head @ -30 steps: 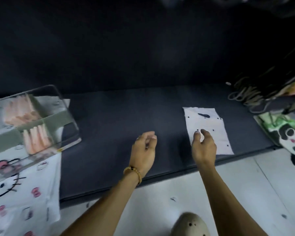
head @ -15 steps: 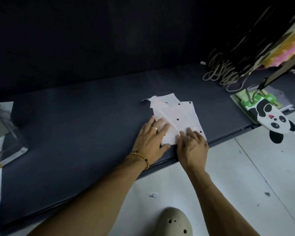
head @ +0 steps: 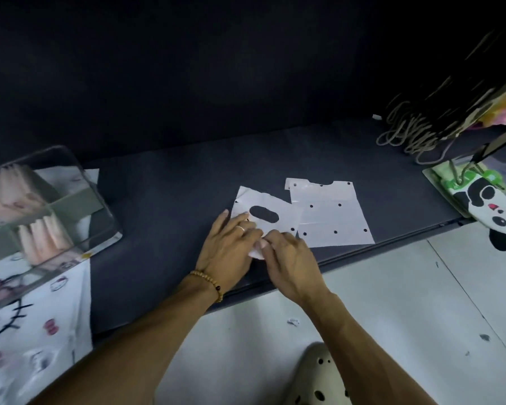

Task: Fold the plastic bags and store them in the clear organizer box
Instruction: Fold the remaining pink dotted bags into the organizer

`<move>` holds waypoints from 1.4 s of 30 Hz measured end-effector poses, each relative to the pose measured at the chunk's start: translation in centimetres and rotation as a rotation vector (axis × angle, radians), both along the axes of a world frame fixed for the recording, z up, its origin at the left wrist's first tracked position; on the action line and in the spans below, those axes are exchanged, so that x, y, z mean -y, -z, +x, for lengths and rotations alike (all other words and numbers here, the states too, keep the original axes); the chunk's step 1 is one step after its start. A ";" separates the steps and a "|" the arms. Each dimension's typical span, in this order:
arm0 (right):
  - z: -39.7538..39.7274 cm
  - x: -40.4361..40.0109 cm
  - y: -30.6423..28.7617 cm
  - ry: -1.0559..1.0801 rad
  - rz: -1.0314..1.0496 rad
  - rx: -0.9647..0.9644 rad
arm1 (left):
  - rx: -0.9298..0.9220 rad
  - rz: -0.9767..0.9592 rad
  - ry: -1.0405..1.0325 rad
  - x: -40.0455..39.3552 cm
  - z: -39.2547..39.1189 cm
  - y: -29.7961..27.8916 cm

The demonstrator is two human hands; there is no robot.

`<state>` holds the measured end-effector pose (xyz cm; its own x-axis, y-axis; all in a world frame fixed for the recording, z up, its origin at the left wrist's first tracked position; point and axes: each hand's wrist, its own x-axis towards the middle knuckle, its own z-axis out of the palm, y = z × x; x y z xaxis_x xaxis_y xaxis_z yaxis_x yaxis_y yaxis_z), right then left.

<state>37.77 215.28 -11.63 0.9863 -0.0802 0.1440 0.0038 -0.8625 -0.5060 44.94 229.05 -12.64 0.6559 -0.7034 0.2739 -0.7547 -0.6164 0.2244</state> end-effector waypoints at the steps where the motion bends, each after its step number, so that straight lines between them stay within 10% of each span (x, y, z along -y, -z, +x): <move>1: -0.2 -0.9 0.1 -0.018 0.013 -0.076 | -0.021 0.079 0.005 -1.4 -0.1 -0.1; 8: -1.4 -2.9 1.9 -0.178 0.017 -0.340 | -0.294 0.242 -0.031 -8.7 -0.3 -0.1; 16: 0.1 -4.5 0.9 0.323 0.509 -0.372 | -1.001 -0.429 -0.377 -11.5 -1.4 -0.4; 22: 2.0 -5.6 1.6 0.438 0.269 -0.478 | -0.801 -0.473 -0.710 -10.3 -1.7 1.4; 34: 3.7 -4.6 2.2 0.489 0.026 -0.487 | -0.599 -0.075 -0.677 -8.8 1.7 2.1; 42: 3.9 -3.4 2.8 0.605 0.269 -0.472 | -0.598 -0.026 -0.608 -8.8 3.0 1.8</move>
